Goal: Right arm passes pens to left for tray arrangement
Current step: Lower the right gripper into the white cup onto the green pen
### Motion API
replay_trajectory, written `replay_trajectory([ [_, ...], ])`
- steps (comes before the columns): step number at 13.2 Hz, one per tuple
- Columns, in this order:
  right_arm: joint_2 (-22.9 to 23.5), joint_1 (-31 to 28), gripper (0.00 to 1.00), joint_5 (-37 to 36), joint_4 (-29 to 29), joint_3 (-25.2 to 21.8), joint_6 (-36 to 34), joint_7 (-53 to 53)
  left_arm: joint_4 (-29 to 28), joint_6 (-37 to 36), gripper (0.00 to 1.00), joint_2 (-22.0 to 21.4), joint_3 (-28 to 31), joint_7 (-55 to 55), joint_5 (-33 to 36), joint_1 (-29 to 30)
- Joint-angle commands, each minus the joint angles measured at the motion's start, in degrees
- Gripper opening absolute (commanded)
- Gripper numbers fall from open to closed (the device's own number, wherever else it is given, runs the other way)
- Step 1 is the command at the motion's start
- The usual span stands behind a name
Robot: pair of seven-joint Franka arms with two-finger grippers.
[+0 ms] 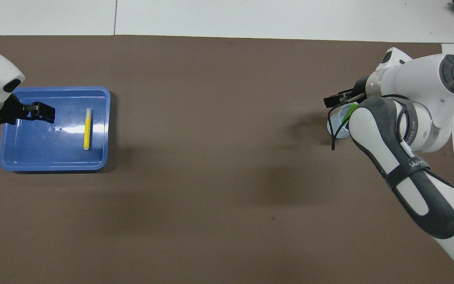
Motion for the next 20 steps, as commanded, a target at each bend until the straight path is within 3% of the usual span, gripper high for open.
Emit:
replay_trajectory([
  [1,-0.63,-1.00,1.00,-0.49,-1.08,0.59,0.53,-0.66,-1.21,-0.66,1.00,-0.99,-0.03,0.54,0.63,0.09],
  [6,-1.15,-1.35,1.00,1.10,-2.23,0.68,-0.70,3.82,-0.77,0.05,1.00,-0.72,-0.21,1.33,-0.59,0.53],
  [9,-1.33,-0.91,1.00,3.20,-2.23,0.68,-1.67,7.59,-0.51,-0.65,1.00,-0.81,0.14,-1.21,-11.57,1.58],
  [15,-2.03,-1.35,1.00,3.56,-3.54,0.68,-2.72,7.87,-0.51,-0.91,1.00,-0.90,0.23,-2.19,-14.74,1.94],
  [18,-2.12,-1.52,0.84,3.56,-3.37,0.68,-3.96,7.51,0.64,-4.33,1.00,-3.78,0.15,-2.10,-15.28,1.33],
  [20,-2.12,-1.52,0.80,3.47,-2.50,0.68,-4.92,7.51,0.11,-5.22,1.00,-6.34,-0.55,-3.67,-15.28,0.71],
])
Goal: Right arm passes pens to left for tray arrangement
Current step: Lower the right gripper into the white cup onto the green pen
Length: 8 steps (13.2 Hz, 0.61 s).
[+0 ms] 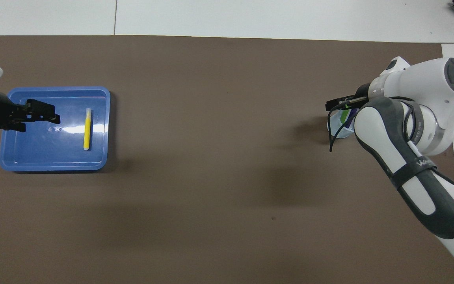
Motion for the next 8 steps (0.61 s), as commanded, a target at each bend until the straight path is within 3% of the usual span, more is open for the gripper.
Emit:
replay_trajectory([
  [1,-1.40,-0.82,0.77,0.56,-0.50,0.55,-1.78,-0.11,-0.99,-3.05,1.00,-4.10,-0.36,-1.64,-0.56,-0.50],
  [5,-1.58,-2.91,0.76,0.47,-0.67,0.11,-2.31,-5.28,-2.83,-0.44,1.00,-5.15,-0.19,-2.07,-0.56,-0.59],
  [6,-1.75,-3.36,0.70,0.56,-1.02,0.11,-2.22,-6.95,-2.58,-0.08,1.00,-5.07,-0.27,-1.99,-0.56,-0.59],
  [8,-1.84,-3.63,0.69,0.56,-1.29,0.11,-1.61,-7.84,-2.66,-0.07,1.00,-5.07,-0.36,-1.99,-0.64,-1.03],
])
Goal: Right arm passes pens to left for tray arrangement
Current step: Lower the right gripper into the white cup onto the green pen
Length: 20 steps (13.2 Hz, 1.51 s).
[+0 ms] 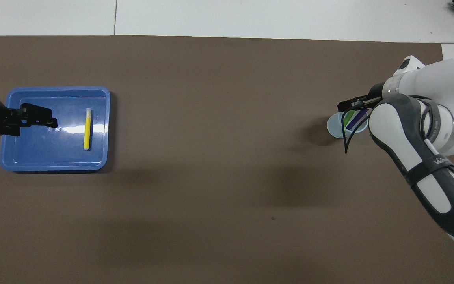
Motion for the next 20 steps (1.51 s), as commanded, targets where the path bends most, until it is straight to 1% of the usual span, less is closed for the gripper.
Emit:
replay_trajectory([
  [1,-1.31,-0.41,0.69,0.57,-1.48,0.66,0.00,-1.32,-1.51,1.36,1.00,-1.09,0.28,-0.56,-0.64,-0.67],
  [2,-1.22,-0.06,0.69,0.57,-1.49,0.66,0.10,-0.70,-1.60,1.36,1.00,-1.09,0.28,-0.64,-0.64,-0.67],
  [4,-1.22,-0.06,0.54,0.57,-1.49,0.75,0.89,-0.26,-1.34,0.40,1.00,-1.09,0.45,-1.17,-0.55,-1.29],
  [5,-1.22,0.03,0.50,0.57,-1.57,0.75,0.89,-0.26,-1.16,-0.04,1.00,-1.09,0.46,-1.34,-0.29,-1.38],
  [6,-1.22,-0.06,0.42,0.57,-1.57,0.75,0.89,-0.43,-0.72,-0.91,1.00,-0.92,0.37,-1.35,0.32,-1.38],
  [7,-1.22,-0.06,0.37,0.57,-1.57,0.75,0.89,-0.70,0.67,-2.66,1.00,-0.57,0.37,-1.43,1.37,-1.46],
  [8,-1.22,-0.06,0.32,0.57,-1.57,0.75,0.89,-0.87,3.04,-4.94,1.00,-0.22,0.11,-1.43,4.08,-1.55],
  [9,-1.22,-0.14,0.28,0.57,-1.57,0.75,0.98,-1.14,4.89,-6.62,1.00,-0.04,0.10,-1.43,7.94,-2.95],
  [10,-1.22,-0.15,0.26,0.57,-1.57,0.75,0.89,-1.22,5.60,-7.07,1.00,-0.04,0.10,-1.43,12.76,-5.13],
  [11,-1.22,-0.15,0.25,0.57,-1.57,0.75,0.98,-1.23,5.78,-7.07,1.00,0.14,0.10,-1.35,15.16,-5.68],
  [13,-0.96,-0.23,0.24,0.57,-1.66,0.75,1.59,-2.10,6.57,-7.16,1.00,0.40,0.37,-1.26,15.36,-5.25],
  [14,-0.95,-0.23,0.24,0.57,-1.92,0.75,2.37,-2.19,6.66,-7.25,1.00,0.49,0.45,-1.00,14.57,-4.72],
  [16,-0.95,-0.23,0.27,0.57,-2.01,0.75,2.73,-2.11,6.66,-7.34,1.00,0.40,0.98,-1.08,7.84,-4.46],
  [18,-0.52,-0.23,0.30,0.57,-2.10,0.75,4.22,-2.28,7.10,-7.34,1.00,0.49,0.89,-1.26,6.74,-4.63],
  [20,-0.25,-0.23,0.30,0.57,-2.01,0.75,4.75,-2.28,6.84,-6.90,1.00,0.40,0.89,-1.26,6.74,-4.54],
])
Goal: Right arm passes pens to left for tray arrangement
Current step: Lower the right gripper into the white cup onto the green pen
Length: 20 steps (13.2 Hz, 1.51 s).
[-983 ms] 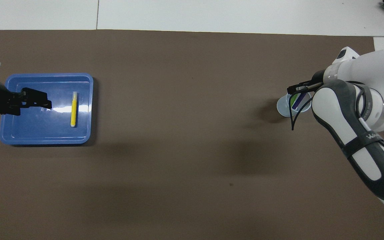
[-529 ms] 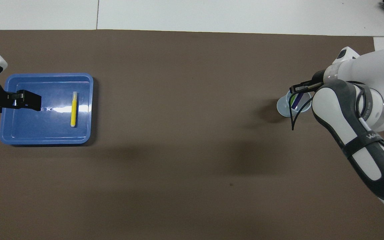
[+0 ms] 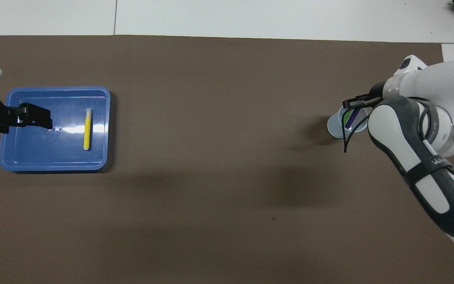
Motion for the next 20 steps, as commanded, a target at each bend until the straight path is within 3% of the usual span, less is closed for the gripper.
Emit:
replay_trajectory([
  [1,-0.31,-0.47,0.28,0.57,-1.27,0.31,1.44,-1.72,1.40,-1.40,1.00,0.43,0.13,-0.37,-0.69,0.02],
  [4,-0.48,-0.47,0.00,0.57,-1.01,0.31,0.56,-1.90,2.71,-1.75,1.00,0.61,0.13,-0.37,-0.52,-0.06],
  [8,-0.74,-0.47,0.00,0.57,-1.01,0.31,-0.41,-1.73,4.38,-0.17,1.00,0.44,0.12,-0.37,-1.04,0.20],
  [12,-2.85,-0.30,0.00,0.04,-0.66,0.22,-4.62,-1.20,7.10,-8.15,1.00,0.08,-0.93,0.69,5.28,-1.73],
  [20,-9.26,-0.21,0.00,-4.97,0.57,0.13,-13.85,-1.11,4.74,-7.20,1.00,-1.24,-0.84,0.34,4.84,-1.56],
])
